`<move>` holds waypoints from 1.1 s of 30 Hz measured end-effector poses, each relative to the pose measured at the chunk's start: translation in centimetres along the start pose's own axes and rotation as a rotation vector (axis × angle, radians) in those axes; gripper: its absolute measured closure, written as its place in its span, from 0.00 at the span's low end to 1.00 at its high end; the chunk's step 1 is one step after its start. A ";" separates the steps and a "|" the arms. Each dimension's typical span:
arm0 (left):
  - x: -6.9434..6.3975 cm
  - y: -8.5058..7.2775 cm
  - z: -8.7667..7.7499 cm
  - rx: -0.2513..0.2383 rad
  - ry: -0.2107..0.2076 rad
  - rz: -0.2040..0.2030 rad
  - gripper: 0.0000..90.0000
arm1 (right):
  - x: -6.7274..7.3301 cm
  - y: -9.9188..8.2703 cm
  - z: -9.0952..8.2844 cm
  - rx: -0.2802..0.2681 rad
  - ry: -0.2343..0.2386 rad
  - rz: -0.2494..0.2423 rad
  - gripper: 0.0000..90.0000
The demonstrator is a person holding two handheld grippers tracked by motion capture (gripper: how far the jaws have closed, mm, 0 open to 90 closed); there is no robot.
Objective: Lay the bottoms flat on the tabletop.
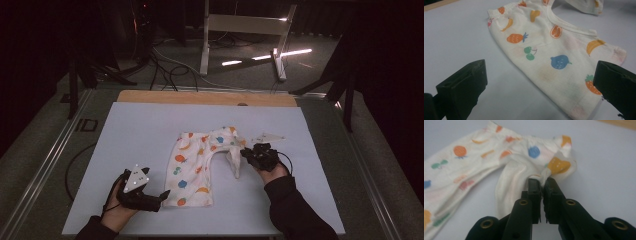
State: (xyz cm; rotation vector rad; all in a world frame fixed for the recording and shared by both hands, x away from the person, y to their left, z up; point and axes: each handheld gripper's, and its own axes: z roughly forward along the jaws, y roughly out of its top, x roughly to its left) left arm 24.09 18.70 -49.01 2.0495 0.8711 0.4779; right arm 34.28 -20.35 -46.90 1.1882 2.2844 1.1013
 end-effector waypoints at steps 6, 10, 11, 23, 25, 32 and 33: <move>0.0 0.0 0.0 0.000 -0.002 -0.001 0.00 | 1.3 1.6 1.2 -0.008 0.023 -0.016 0.93; 0.1 -0.1 0.0 -0.004 -0.004 -0.002 0.00 | 2.3 2.6 2.8 0.011 0.025 -0.035 0.93; 0.1 -0.1 0.0 -0.006 -0.002 -0.006 0.00 | 2.5 2.8 3.2 0.014 0.023 -0.042 0.93; 0.3 -0.2 0.1 -0.002 -0.005 -0.013 0.00 | 1.7 3.1 6.1 0.044 0.029 0.022 0.64; 0.3 -0.2 0.1 0.001 -0.004 -0.012 0.00 | 1.2 2.7 6.3 0.054 0.012 0.024 0.65; 0.2 -0.2 0.2 0.005 -0.010 -0.011 0.00 | 0.0 1.8 6.1 0.071 -0.015 0.008 1.00; 0.2 -0.2 0.2 0.005 -0.010 -0.011 0.00 | -0.1 1.8 6.0 0.066 -0.013 0.004 1.00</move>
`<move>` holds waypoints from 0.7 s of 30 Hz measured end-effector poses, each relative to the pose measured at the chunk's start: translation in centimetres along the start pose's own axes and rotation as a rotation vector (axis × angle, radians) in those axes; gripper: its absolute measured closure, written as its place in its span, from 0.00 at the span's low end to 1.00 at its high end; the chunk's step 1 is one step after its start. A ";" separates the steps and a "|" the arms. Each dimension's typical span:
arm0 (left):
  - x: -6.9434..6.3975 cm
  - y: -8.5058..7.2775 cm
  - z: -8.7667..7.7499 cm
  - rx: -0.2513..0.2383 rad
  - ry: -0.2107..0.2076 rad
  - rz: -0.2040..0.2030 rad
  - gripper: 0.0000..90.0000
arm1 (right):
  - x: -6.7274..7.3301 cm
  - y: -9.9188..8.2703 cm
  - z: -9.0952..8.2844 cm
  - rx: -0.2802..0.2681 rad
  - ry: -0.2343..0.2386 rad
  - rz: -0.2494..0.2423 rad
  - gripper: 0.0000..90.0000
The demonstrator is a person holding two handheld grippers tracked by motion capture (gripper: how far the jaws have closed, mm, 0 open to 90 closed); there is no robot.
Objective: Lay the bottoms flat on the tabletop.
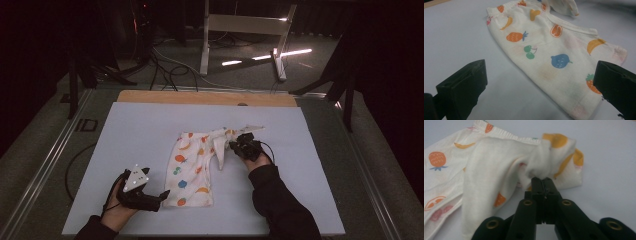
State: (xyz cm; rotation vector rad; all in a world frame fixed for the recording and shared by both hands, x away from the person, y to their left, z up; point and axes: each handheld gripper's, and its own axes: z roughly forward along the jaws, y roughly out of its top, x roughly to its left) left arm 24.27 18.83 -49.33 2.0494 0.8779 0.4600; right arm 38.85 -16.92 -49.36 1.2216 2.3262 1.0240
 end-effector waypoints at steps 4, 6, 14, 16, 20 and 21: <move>0.0 0.0 -0.1 -0.004 0.001 0.002 0.00 | 0.1 -0.4 -1.1 -0.009 0.018 -0.030 1.00; 0.0 0.0 -0.2 -0.005 0.003 -0.001 0.00 | 0.2 -0.5 -1.6 -0.010 0.022 -0.045 1.00; -0.1 0.1 -0.1 -0.003 0.005 0.006 0.00 | 0.2 -1.7 -6.1 -0.056 0.046 -0.083 1.00; -0.1 0.1 0.0 -0.003 0.004 0.005 0.00 | 0.3 -2.1 -5.9 -0.027 0.028 -0.078 1.00; -0.1 0.2 0.0 -0.003 0.004 0.010 0.00 | 0.5 -3.3 -3.7 0.012 0.044 -0.074 0.84; -0.1 0.2 0.0 -0.004 0.005 0.010 0.00 | 0.7 -3.4 -3.2 0.012 0.037 -0.076 0.78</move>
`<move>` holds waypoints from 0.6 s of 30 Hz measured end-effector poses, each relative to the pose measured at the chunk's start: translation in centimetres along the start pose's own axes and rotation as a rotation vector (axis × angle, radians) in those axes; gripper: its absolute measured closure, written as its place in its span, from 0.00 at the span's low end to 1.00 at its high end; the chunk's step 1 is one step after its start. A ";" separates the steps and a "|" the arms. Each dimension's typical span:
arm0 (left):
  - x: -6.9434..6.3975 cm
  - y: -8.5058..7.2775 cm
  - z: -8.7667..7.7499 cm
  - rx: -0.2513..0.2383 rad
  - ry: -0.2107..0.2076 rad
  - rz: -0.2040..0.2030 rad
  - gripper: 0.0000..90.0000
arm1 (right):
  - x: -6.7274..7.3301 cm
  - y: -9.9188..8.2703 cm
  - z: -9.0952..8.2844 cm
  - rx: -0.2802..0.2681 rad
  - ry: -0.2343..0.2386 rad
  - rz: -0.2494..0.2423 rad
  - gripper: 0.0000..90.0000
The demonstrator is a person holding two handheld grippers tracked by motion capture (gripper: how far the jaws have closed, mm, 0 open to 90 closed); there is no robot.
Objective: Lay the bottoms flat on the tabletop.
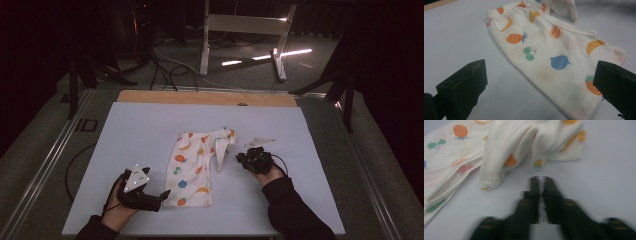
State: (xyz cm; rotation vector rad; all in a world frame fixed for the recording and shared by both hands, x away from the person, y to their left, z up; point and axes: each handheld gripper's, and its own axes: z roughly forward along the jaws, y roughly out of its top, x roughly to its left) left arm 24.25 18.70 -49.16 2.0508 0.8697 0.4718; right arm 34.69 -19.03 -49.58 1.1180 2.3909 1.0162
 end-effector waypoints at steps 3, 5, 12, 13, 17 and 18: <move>0.0 -0.1 0.0 -0.002 -0.002 -0.003 0.00 | 0.4 0.3 1.5 0.005 -0.009 0.002 0.71; 0.1 -0.1 0.0 -0.003 -0.002 -0.005 0.00 | 0.6 0.8 2.4 0.000 -0.028 -0.006 0.71; 0.1 -0.1 -0.2 -0.007 -0.002 -0.006 0.00 | 0.8 1.8 4.7 0.022 -0.055 0.008 0.88; 0.1 -0.1 -0.2 -0.007 -0.001 -0.004 0.00 | 0.8 1.9 4.7 0.025 -0.059 0.014 0.94; 0.2 -0.1 -0.2 -0.008 0.002 -0.004 0.00 | 0.9 1.6 3.7 0.032 -0.061 -0.028 0.99; 0.1 -0.1 -0.2 -0.009 0.001 -0.005 0.00 | 0.9 1.5 3.2 0.028 -0.061 -0.031 0.99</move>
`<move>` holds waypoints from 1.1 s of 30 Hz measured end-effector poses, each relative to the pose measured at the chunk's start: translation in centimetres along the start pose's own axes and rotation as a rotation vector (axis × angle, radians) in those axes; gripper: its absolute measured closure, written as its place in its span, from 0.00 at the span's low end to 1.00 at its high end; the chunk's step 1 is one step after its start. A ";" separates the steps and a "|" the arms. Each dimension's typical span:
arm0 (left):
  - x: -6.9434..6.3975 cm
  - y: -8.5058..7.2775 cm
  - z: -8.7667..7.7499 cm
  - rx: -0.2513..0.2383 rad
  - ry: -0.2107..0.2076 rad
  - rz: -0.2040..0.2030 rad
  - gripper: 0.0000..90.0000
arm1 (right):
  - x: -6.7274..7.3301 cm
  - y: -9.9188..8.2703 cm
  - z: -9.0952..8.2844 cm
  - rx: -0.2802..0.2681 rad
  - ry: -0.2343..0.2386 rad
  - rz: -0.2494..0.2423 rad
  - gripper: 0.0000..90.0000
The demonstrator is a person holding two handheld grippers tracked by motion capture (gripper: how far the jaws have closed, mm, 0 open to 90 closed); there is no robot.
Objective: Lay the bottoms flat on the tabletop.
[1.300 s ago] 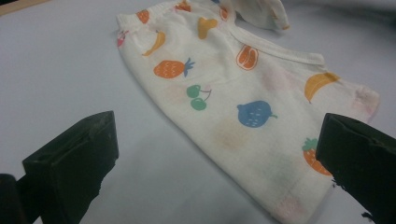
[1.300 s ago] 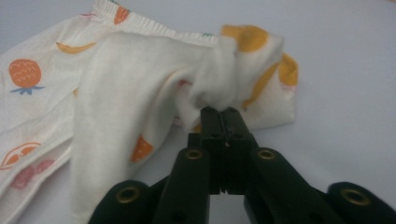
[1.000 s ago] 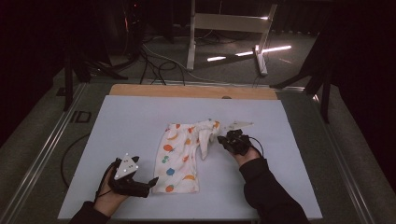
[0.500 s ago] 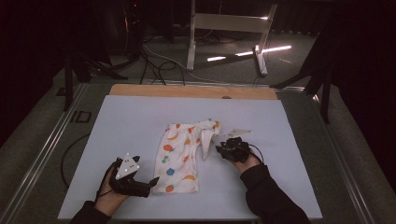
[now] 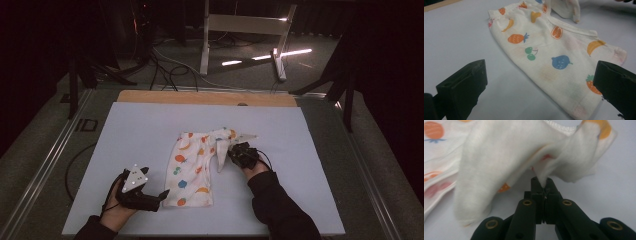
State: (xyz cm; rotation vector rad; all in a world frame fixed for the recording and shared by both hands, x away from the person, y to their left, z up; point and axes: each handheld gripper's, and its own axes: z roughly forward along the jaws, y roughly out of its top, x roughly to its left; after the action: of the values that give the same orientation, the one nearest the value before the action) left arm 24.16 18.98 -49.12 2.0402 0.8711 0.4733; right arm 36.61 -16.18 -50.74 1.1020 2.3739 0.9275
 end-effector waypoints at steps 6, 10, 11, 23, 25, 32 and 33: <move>-0.1 0.1 0.0 0.001 0.002 0.002 0.00 | 0.1 -1.2 -4.1 -0.029 0.036 -0.026 0.99; -0.1 0.1 0.1 0.004 0.003 0.002 0.00 | 0.1 -2.0 -7.4 -0.071 0.046 -0.035 0.99; -0.1 0.1 0.1 0.005 0.002 0.003 0.00 | 0.0 -2.2 -8.2 -0.083 0.058 -0.027 0.99; -0.1 0.1 0.2 0.007 0.000 0.003 0.00 | -4.2 -5.0 -11.0 -0.058 0.054 0.149 0.99; 0.0 0.1 0.1 0.006 0.002 0.002 0.00 | -5.0 -5.6 -10.3 -0.041 0.026 0.179 0.99; 0.1 0.0 0.1 0.006 0.002 -0.003 0.00 | -6.6 -6.9 -9.3 -0.051 -0.020 0.236 0.57; 0.1 0.0 0.2 0.006 0.003 -0.002 0.00 | -6.6 -6.9 -9.5 -0.059 -0.028 0.228 0.50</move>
State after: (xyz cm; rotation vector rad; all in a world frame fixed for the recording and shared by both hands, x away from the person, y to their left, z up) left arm 24.31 18.93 -49.18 2.0446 0.8776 0.4730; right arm 31.71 -28.46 -48.41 1.3737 2.2162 1.0429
